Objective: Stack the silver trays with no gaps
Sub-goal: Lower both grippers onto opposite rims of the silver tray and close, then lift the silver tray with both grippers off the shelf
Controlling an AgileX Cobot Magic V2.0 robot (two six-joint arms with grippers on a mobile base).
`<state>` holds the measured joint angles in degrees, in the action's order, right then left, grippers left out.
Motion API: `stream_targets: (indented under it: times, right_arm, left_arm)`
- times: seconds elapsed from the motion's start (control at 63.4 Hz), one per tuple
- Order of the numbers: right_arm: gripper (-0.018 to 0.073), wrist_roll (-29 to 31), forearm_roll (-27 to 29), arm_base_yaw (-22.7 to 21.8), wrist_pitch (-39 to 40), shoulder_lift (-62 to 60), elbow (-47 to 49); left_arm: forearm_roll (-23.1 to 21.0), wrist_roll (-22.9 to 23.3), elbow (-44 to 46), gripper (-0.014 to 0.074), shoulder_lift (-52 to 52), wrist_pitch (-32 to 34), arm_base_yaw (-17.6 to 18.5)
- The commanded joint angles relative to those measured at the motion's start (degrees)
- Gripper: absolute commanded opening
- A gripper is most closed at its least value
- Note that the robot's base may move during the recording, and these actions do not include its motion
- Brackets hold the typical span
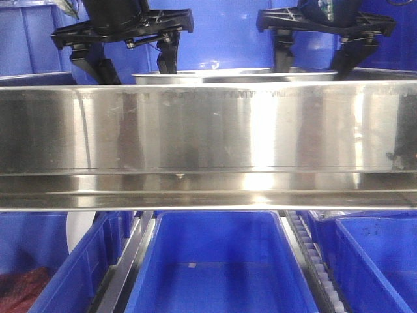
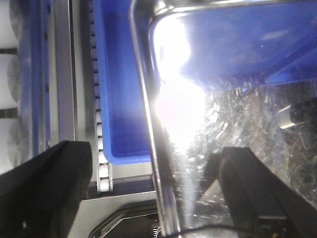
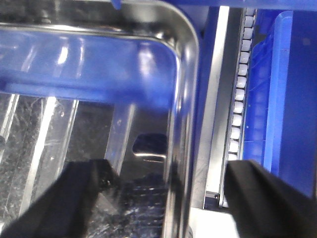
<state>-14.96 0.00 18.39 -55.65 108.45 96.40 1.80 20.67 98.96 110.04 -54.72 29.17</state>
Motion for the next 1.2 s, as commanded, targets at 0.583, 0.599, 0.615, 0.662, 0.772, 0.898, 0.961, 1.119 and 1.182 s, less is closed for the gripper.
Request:
stream_targets:
  times: [0.583,0.599,0.615,0.662,0.772,0.898,0.961,1.119,1.182]
  right_arm:
    - [0.0056,0.3,-0.6,0.0,-2.5,-4.4,2.4]
    - [0.0056,0.3,-0.6,0.0,-2.5,-4.7,2.4]
    - [0.0056,0.3,-0.6,0.0,-2.5,-5.1,2.4]
    - [0.0056,0.3,-0.6,0.0,-2.5,-6.5,2.4]
    - [0.0056,0.3,-0.8,0.0,-3.0,-9.9,2.4]
    - [0.0056,0.0,-1.0,0.0,-3.4,-13.9,2.4]
    - [0.0056,-0.3,-1.0,0.0,-4.1,-15.9,2.4]
    - [0.0056,-0.4,-1.6,1.0,-7.1,-20.1,2.4]
    - [0.0056,-1.3,-2.5,2.0,-9.0,-21.6,2.2]
  left_arm:
    - [2.7,0.4,4.6,-0.0041,-2.0,-5.5,-0.1]
    - [3.1,0.4,5.4,-0.0041,-2.0,-6.3,-0.1]
    - [3.8,0.3,6.0,-0.0041,-2.0,-7.1,0.1]
    - [5.5,0.2,7.8,-0.0041,-2.0,-9.8,0.3]
    - [6.6,-0.4,12.2,-0.0041,-2.2,-13.9,0.8]
    - [6.8,-1.5,15.0,-0.0041,-4.2,-15.1,1.7]
    - [7.0,-1.5,15.0,-0.0041,-5.9,-15.7,2.2]
    - [8.0,-3.1,15.0,-0.0041,-9.4,-18.7,3.4]
    - [9.0,-3.1,14.9,-0.0041,-10.8,-19.7,4.1]
